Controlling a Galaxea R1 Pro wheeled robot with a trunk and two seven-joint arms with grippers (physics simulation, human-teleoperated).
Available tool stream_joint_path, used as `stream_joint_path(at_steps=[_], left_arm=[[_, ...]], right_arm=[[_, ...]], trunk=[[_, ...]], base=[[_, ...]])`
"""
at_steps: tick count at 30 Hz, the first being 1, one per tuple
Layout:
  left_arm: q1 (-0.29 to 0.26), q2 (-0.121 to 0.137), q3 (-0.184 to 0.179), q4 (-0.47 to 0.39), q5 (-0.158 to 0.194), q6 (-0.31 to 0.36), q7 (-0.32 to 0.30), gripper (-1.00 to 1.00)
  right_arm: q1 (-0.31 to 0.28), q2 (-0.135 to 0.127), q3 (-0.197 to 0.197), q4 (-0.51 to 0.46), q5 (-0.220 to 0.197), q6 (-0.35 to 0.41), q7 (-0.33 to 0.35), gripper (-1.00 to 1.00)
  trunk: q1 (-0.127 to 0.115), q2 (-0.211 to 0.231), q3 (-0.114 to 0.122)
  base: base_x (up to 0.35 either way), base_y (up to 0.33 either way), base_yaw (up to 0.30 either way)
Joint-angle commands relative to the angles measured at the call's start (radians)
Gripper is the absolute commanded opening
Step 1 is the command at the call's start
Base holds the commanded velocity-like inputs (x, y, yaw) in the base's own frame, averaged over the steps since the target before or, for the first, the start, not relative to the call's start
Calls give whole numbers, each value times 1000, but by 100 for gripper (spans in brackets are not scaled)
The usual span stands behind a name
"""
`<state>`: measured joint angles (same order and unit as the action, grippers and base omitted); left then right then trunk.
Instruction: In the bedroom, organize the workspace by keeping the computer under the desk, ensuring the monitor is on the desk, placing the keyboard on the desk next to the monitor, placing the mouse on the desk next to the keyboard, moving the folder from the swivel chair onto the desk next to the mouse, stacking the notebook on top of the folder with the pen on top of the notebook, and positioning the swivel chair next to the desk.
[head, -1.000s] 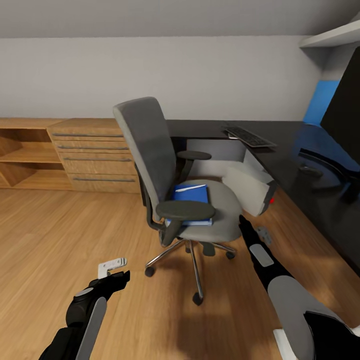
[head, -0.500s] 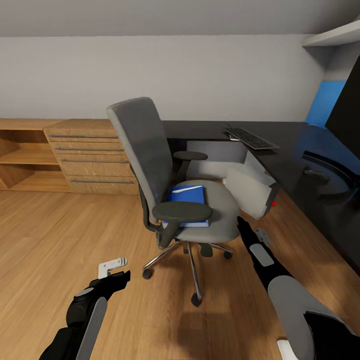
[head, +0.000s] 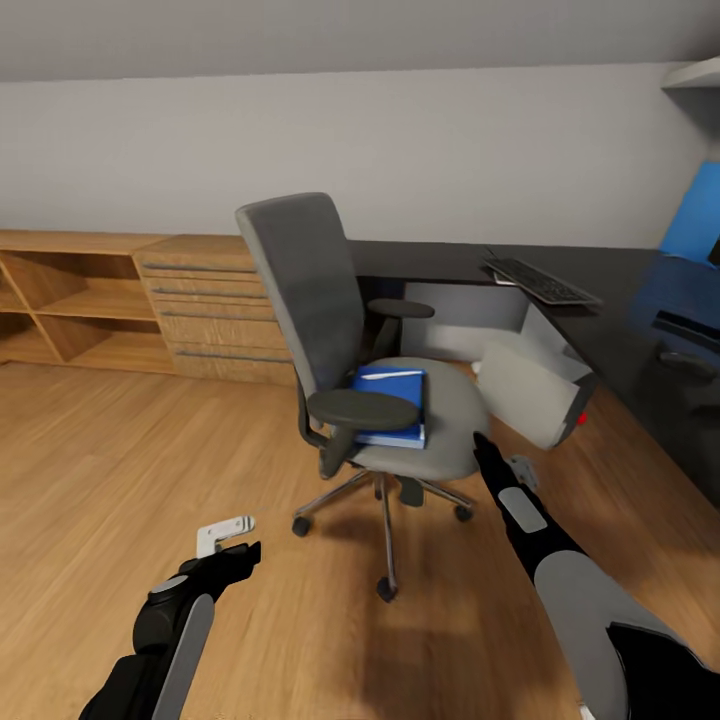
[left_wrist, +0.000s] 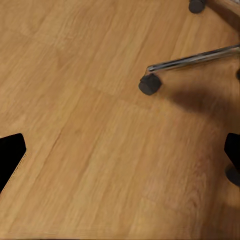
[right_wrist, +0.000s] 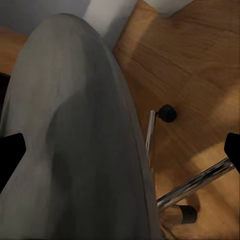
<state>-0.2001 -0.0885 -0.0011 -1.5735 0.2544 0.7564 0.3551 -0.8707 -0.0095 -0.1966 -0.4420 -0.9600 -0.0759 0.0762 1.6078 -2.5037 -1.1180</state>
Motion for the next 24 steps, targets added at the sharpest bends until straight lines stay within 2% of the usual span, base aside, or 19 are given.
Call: stream_joint_path(at_steps=[1, 4, 9, 12, 17, 24], left_arm=[[-1, 0, 0, 0, 11, 3, 8, 100], [-1, 0, 1, 0, 12, 3, 8, 100], [-1, 0, 2, 0, 12, 3, 8, 100], [-1, 0, 2, 0, 13, 3, 8, 100], [-1, 0, 3, 1, 13, 3, 8, 100], [-1, 0, 3, 1, 13, 3, 8, 100]], right_arm=[[0, 0, 2, 2, -12, -2, 7, 100], [0, 0, 2, 2, -12, -2, 7, 100], [0, 0, 3, 2, -12, -2, 7, 100], [-1, 0, 2, 1, -11, -3, 6, 100], [0, -1, 1, 0, -10, -5, 4, 100], [0, -2, 0, 0, -9, -5, 4, 100]], trunk=[[0, 0, -1], [0, 0, -1], [0, 0, -1], [0, 0, -1], [0, 0, -1], [0, 0, -1]], base=[[5, 0, 273], [82, 0, 273], [261, 0, 267], [171, 0, 83], [29, 0, -27], [2, 0, -231]])
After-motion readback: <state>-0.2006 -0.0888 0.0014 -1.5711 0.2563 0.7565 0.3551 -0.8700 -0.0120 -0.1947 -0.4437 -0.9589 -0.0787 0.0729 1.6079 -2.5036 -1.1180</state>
